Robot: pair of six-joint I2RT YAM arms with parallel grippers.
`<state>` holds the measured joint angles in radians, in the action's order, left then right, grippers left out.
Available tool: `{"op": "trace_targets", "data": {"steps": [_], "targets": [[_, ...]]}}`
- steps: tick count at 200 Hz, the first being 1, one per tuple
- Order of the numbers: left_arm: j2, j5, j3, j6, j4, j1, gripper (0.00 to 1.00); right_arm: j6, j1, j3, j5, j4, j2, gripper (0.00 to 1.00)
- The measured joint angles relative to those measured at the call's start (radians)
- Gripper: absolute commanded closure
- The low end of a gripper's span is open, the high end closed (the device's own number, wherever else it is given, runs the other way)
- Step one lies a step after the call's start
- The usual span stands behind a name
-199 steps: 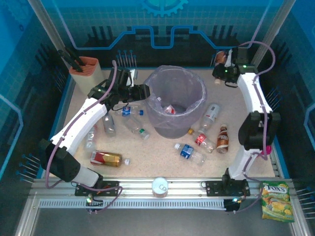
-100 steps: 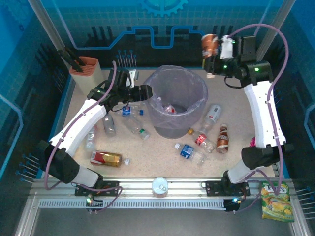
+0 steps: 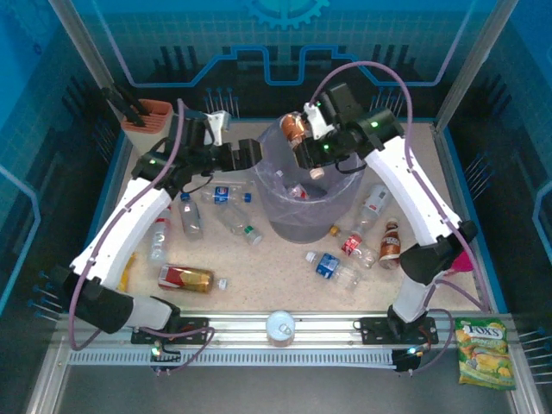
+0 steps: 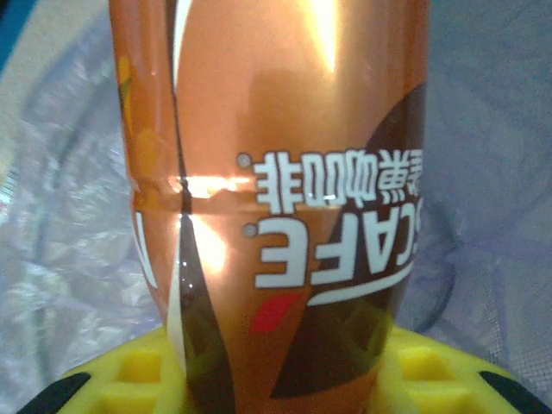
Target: Put the plastic bottles in the bin
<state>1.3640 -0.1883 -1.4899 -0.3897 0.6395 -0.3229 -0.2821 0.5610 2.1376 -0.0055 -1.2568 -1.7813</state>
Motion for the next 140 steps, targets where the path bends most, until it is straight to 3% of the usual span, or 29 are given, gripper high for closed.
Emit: {"op": "trace_targets", "data": {"steps": [37,56,140], "targets": [[-0.08,0.001,0.021,0.003,0.045,0.124,0.01,0.0,0.001,-0.075,0.015,-0.007,-0.023,0.68],[-0.113,0.002,0.062,0.006,0.068,0.183,0.01,0.0,0.001,-0.114,0.025,0.0,-0.04,0.62],[-0.182,0.028,0.339,0.0,0.071,0.212,0.01,-0.031,0.001,-0.264,0.033,0.074,-0.11,0.13]]}}
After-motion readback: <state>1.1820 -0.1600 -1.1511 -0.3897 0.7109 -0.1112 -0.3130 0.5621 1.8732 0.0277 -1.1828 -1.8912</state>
